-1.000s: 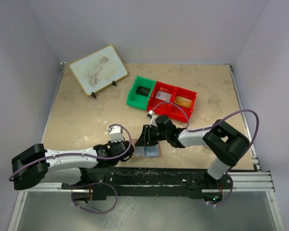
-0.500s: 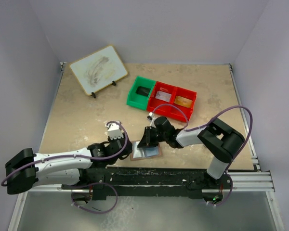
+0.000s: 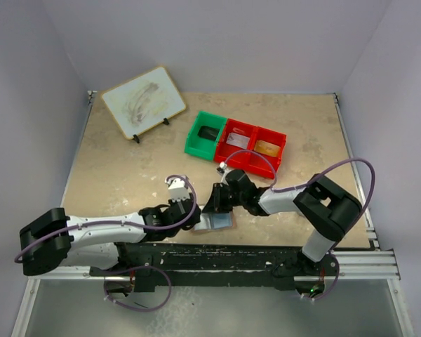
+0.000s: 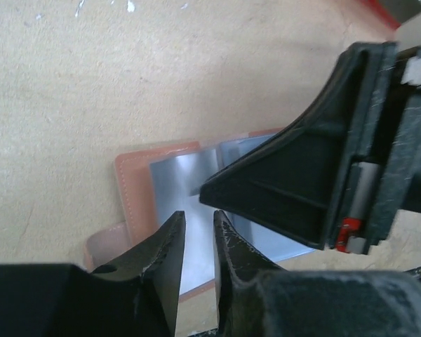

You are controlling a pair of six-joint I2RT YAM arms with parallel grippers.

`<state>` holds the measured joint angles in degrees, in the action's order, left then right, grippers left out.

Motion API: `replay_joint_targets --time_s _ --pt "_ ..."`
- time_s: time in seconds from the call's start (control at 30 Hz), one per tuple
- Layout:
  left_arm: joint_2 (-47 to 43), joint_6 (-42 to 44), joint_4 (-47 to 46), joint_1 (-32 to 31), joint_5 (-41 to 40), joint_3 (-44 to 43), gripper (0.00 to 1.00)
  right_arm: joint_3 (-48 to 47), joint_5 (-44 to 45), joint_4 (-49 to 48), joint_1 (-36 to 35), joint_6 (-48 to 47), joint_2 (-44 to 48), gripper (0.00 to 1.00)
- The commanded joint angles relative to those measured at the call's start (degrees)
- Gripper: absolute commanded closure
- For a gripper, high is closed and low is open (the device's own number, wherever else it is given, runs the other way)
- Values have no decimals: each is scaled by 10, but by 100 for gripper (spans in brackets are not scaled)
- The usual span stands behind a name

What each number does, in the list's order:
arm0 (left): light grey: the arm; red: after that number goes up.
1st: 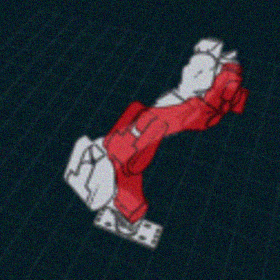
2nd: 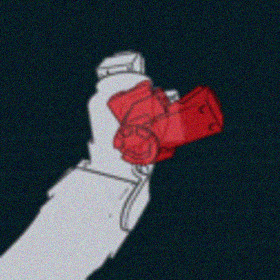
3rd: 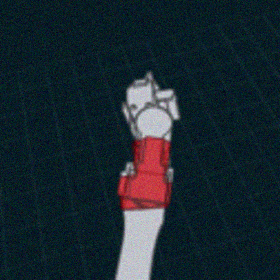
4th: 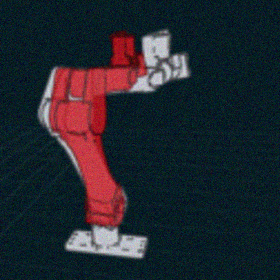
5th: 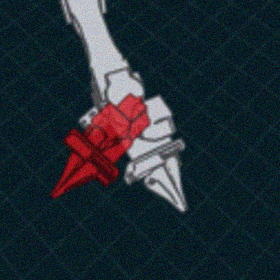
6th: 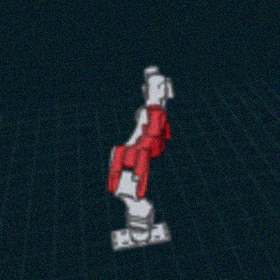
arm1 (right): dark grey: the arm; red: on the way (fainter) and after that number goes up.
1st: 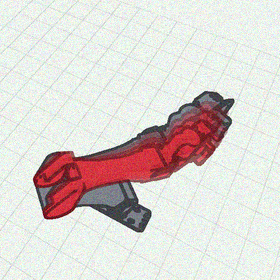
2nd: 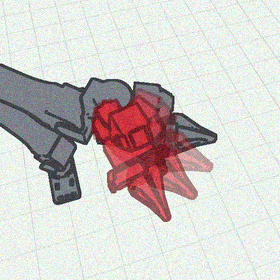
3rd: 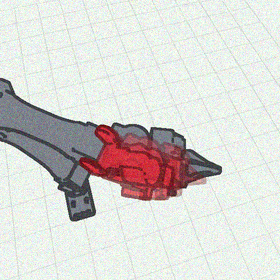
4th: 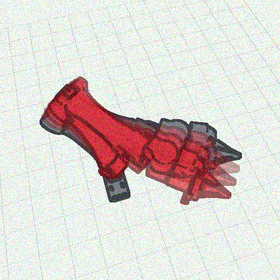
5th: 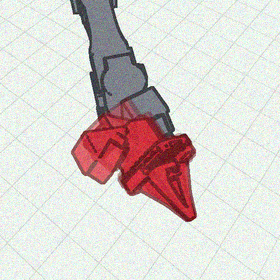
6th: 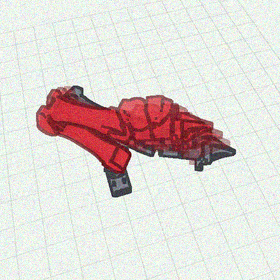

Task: Take the credit cards out of the card holder

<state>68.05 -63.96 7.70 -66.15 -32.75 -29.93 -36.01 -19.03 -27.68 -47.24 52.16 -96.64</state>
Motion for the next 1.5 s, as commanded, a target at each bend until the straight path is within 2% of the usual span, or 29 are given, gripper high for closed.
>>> replay_joint_targets --time_s 0.0,0.17,0.27,0.57,0.77,0.93,1.3,1.47 --pt "7 -30 -52 -2 8 28 83 4 29 25 0 -12 21 81" --pt "41 -31 -54 -3 13 34 89 -8 37 46 0 -20 42 81" --pt "63 -30 -44 -3 11 27 92 -21 55 92 0 -28 74 79" --pt "53 -20 -5 -6 -10 19 98 -37 203 261 1 -59 201 59" --pt "43 -18 -1 -6 -17 20 100 -38 205 267 10 -77 177 57" --pt "39 -18 2 -6 -18 19 100 -53 172 255 15 -82 146 57" --pt "43 -16 2 -6 -15 21 100 -26 145 236 15 -73 166 57" --pt "44 -17 1 -6 -13 19 100 -27 172 249 15 -73 177 56"
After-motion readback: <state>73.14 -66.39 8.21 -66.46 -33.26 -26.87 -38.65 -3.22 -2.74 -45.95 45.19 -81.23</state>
